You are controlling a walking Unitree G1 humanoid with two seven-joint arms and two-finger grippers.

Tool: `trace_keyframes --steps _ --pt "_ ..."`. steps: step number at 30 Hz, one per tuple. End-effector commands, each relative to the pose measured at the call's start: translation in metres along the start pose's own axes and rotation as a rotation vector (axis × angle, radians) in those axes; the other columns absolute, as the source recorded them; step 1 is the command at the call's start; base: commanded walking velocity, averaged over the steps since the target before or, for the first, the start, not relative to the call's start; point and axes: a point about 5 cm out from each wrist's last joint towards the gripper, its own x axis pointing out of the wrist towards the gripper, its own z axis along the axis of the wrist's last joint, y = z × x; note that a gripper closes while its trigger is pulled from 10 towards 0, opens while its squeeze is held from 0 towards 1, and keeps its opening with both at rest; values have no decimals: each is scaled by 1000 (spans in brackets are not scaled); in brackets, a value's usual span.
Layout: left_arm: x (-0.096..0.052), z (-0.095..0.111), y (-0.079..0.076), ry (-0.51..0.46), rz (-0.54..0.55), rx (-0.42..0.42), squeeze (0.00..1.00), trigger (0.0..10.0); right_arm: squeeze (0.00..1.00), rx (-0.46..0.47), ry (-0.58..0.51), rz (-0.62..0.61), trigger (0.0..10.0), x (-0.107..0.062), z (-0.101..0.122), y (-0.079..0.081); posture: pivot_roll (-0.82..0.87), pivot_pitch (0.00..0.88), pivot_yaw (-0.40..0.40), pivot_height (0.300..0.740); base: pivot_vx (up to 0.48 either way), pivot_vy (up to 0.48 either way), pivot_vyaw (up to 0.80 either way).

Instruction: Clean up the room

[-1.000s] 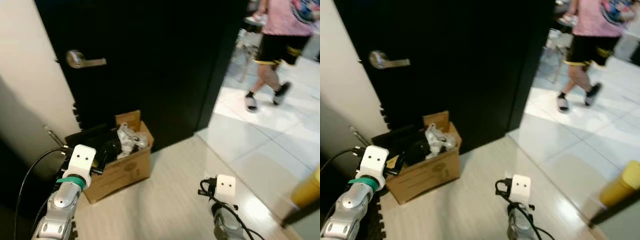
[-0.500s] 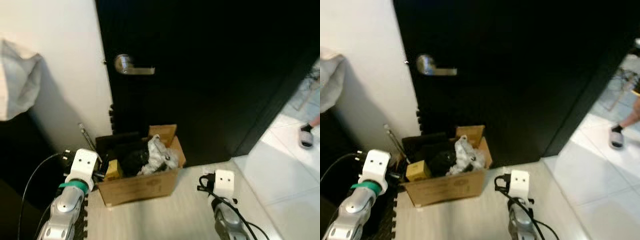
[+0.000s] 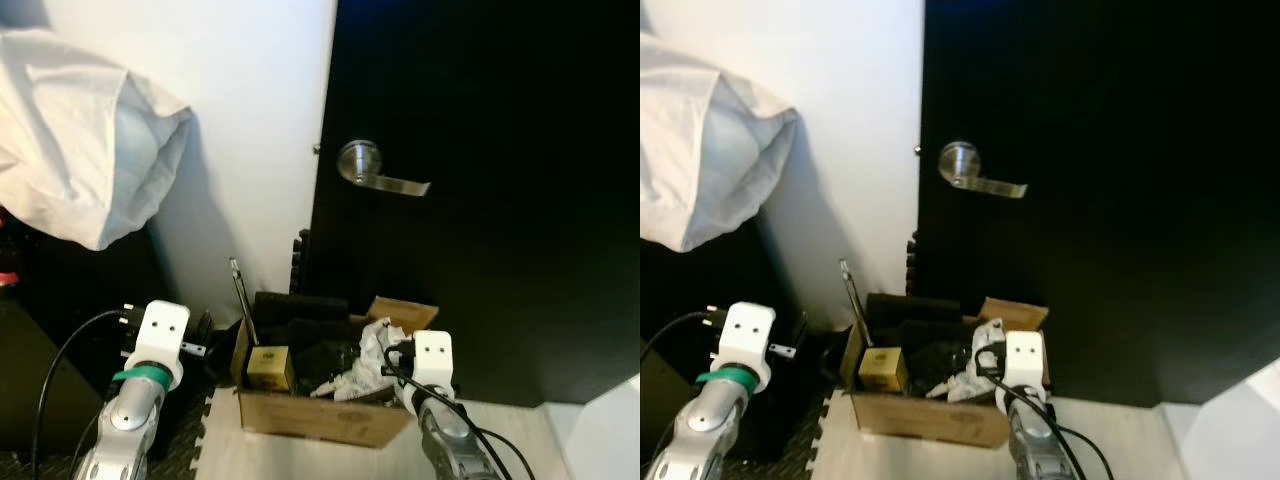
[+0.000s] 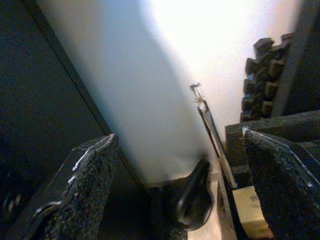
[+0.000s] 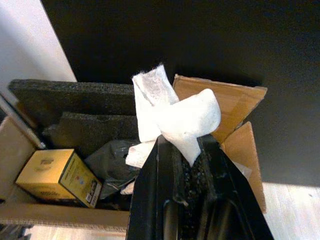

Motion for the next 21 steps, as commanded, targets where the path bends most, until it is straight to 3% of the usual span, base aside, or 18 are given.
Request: trace_keyframes --steps 1,4,10,20,21 --pt "0 -2 -3 5 -5 0 0 10000 0 18 32 -16 10000 -3 -7 -5 70 0 -18 740 352 0 0" --pt "0 -2 -7 1 -6 -5 0 10000 0 11 43 -23 10000 -3 -9 -9 65 0 -24 740 341 0 0" --pt "0 -3 -11 4 -30 -10 0 10000 0 5 53 -25 10000 -2 -9 -11 54 0 -31 740 0 0 0" --pt "-3 -3 -18 -4 -66 61 0 10000 0 -59 143 -4 10000 -4 -23 -14 58 31 -43 740 0 0 0" --pt "-5 -3 -18 -3 -68 65 0 10000 0 -64 157 -7 10000 -3 -24 -14 63 66 -32 740 0 0 0"
